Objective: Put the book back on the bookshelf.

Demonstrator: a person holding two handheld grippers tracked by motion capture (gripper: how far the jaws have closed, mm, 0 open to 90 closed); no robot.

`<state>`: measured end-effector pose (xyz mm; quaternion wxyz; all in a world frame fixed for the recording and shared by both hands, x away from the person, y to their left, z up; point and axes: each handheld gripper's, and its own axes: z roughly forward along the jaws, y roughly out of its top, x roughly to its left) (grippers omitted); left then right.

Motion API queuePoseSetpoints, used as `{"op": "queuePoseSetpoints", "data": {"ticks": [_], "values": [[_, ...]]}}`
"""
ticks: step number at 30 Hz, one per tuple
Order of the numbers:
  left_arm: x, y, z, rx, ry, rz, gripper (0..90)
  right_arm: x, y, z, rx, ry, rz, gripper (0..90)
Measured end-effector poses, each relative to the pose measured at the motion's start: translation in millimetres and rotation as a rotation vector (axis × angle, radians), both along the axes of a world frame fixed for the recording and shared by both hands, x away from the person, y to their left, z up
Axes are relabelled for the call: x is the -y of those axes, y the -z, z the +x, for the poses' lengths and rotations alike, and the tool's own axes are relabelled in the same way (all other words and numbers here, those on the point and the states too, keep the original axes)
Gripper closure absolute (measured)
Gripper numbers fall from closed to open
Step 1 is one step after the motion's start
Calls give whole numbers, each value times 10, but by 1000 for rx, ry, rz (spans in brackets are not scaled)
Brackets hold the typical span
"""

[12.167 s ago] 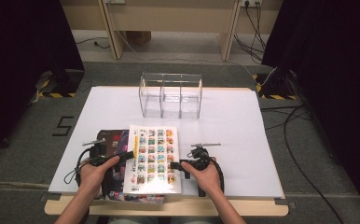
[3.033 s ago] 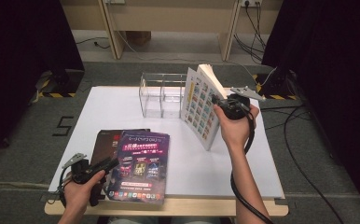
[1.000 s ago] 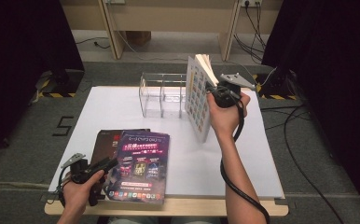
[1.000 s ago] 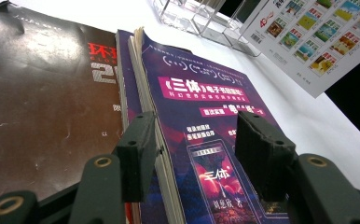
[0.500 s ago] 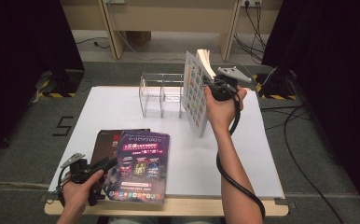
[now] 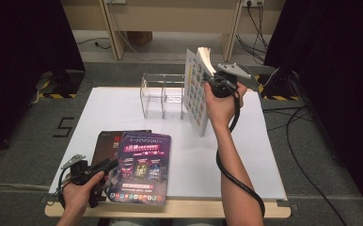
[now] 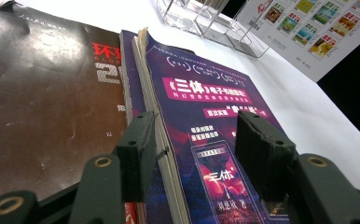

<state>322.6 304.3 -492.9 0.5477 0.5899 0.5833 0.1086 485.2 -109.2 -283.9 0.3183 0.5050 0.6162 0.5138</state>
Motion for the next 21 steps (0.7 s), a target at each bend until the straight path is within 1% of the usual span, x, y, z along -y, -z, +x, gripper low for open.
{"op": "queuePoseSetpoints", "data": {"ticks": [7, 16, 21], "values": [[-6, 0, 4, 1, -1, 0, 478, -15, -10, 40, 5, 6, 4, 746], [-5, 2, 3, 0, -1, 0, 477, -37, -31, 91, 12, 14, -7, 746], [-5, 6, 8, 0, 1, 2, 478, -40, -33, 120, 10, 14, 0, 746]]}}
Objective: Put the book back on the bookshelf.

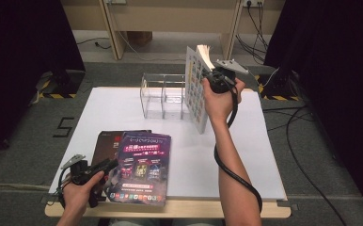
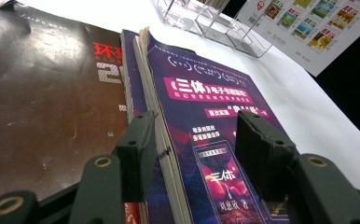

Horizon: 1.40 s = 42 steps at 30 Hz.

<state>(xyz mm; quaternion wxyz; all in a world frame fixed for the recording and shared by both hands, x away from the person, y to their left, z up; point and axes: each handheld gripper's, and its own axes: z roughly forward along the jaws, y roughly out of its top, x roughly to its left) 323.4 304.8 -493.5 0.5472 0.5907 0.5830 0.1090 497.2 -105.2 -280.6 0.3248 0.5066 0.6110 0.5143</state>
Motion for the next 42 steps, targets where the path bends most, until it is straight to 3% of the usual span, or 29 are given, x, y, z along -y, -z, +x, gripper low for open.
{"op": "queuePoseSetpoints", "data": {"ticks": [42], "values": [[-5, 3, 1, -1, 0, 2, 478, -63, -52, 204, 16, 21, 19, 746]]}}
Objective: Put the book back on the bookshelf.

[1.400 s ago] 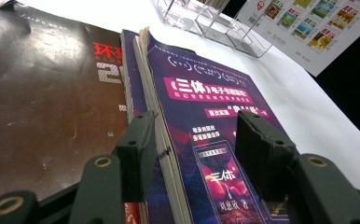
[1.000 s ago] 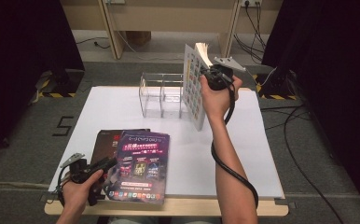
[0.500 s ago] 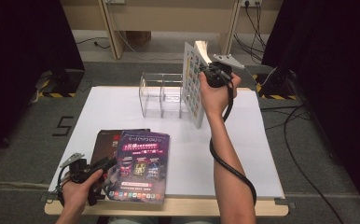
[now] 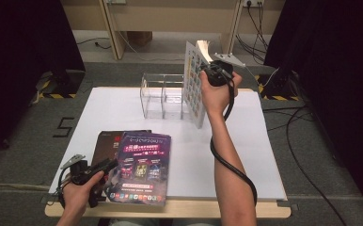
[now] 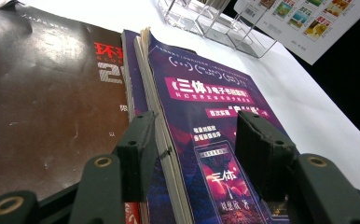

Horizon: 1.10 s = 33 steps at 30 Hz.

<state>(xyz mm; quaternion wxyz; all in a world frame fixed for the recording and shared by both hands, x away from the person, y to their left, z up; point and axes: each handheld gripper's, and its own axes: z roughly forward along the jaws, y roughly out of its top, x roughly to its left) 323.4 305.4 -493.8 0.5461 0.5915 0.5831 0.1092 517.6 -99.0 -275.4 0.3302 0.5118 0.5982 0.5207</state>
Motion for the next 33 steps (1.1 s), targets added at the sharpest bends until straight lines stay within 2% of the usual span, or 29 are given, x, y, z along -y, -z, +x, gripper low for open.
{"op": "queuePoseSetpoints", "data": {"ticks": [33], "values": [[-4, -1, -2, 0, 2, -4, 478, -89, 18, 158, -2, 8, 0, 746]]}}
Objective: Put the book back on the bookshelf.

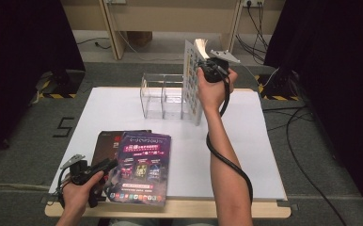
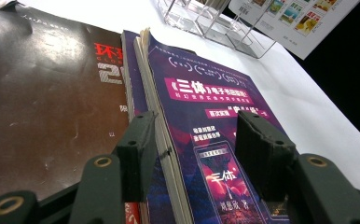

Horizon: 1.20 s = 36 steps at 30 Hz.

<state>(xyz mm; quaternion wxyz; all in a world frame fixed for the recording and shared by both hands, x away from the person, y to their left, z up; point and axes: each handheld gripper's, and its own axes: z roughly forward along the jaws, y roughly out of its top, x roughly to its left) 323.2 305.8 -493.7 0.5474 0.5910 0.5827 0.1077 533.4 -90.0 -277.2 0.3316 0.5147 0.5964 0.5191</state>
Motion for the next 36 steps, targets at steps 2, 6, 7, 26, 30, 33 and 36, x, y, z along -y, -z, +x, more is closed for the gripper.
{"op": "queuePoseSetpoints", "data": {"ticks": [2, 6, 7, 26, 30, 33, 36], "values": [[6, 3, 3, 0, 3, 1, 478, -2, 0, 6, 0, -1, 3, 746], [8, 0, 5, 2, 2, 1, 478, -7, 3, 28, -4, 3, 1, 746], [8, 0, 5, 1, 2, 1, 478, -7, 5, 33, -5, 4, 2, 746], [4, 3, 8, 0, 4, 3, 478, -53, 30, 146, -5, 9, 3, 746], [5, 2, 8, 0, 5, 3, 478, -51, 30, 171, -5, 15, 5, 746], [1, 0, 8, 1, 5, 4, 478, -46, 40, 193, -5, 17, 6, 746], [0, 2, 8, 0, 6, 5, 478, -42, 46, 212, -7, 19, 6, 746]]}}
